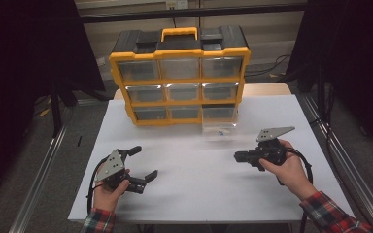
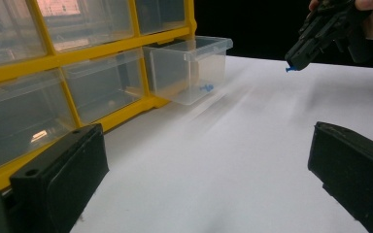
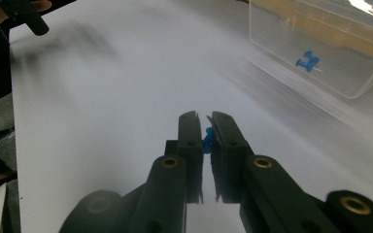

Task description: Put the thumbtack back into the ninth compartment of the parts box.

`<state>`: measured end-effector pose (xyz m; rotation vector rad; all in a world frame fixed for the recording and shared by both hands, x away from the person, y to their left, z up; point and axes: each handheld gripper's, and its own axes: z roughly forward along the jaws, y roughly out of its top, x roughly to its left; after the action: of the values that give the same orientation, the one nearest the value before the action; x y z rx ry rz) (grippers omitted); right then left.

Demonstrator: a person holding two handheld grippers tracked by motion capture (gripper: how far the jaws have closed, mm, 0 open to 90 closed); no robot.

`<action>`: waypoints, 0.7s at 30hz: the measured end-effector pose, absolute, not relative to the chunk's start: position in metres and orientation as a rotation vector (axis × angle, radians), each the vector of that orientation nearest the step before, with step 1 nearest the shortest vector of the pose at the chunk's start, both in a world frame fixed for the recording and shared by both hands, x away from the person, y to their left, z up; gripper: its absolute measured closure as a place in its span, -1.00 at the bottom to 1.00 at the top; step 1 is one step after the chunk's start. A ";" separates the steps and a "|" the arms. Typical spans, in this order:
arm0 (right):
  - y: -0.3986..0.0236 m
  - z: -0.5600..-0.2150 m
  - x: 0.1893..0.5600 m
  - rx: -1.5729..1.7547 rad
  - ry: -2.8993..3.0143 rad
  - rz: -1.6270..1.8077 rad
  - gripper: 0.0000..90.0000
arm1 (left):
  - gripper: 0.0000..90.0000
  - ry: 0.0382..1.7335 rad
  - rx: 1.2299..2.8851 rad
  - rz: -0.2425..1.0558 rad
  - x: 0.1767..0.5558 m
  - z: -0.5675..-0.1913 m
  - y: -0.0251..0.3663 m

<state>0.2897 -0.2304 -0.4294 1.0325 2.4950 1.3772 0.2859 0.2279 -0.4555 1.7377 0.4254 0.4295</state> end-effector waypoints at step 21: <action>-0.230 -0.418 0.297 1.025 2.481 1.383 0.88 | -0.99 0.426 1.737 0.429 0.286 -0.455 0.228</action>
<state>0.2967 -0.2303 -0.4185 1.0254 2.4810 1.3828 0.2859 0.2280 -0.4554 1.7370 0.4261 0.4288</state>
